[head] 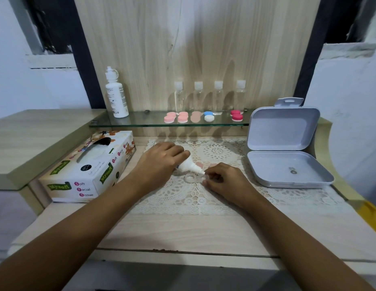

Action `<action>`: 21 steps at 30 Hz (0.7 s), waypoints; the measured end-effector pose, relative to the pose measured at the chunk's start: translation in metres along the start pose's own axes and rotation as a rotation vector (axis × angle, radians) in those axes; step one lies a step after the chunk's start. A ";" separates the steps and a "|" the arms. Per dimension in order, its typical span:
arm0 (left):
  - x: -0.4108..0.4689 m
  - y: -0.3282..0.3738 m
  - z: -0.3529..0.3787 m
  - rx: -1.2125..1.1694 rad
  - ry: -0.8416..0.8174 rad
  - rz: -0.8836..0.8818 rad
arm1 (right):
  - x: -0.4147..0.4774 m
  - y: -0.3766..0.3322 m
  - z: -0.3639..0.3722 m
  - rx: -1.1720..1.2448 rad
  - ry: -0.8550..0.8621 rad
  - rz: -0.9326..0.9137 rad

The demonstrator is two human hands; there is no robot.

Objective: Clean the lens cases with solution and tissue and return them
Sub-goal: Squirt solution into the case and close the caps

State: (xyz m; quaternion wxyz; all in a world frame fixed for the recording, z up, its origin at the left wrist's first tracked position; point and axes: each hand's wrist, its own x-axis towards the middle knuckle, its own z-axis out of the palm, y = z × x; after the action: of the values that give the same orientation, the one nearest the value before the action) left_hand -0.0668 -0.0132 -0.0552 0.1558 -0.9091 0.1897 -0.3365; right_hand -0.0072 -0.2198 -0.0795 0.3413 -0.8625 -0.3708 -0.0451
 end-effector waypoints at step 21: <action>0.001 0.001 0.001 -0.021 0.008 -0.018 | 0.000 -0.001 -0.001 -0.008 0.001 -0.011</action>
State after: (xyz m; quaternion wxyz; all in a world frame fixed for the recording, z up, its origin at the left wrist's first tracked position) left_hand -0.0659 -0.0140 -0.0559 0.1425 -0.9111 0.1857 -0.3394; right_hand -0.0082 -0.2200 -0.0782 0.3377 -0.8619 -0.3750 -0.0490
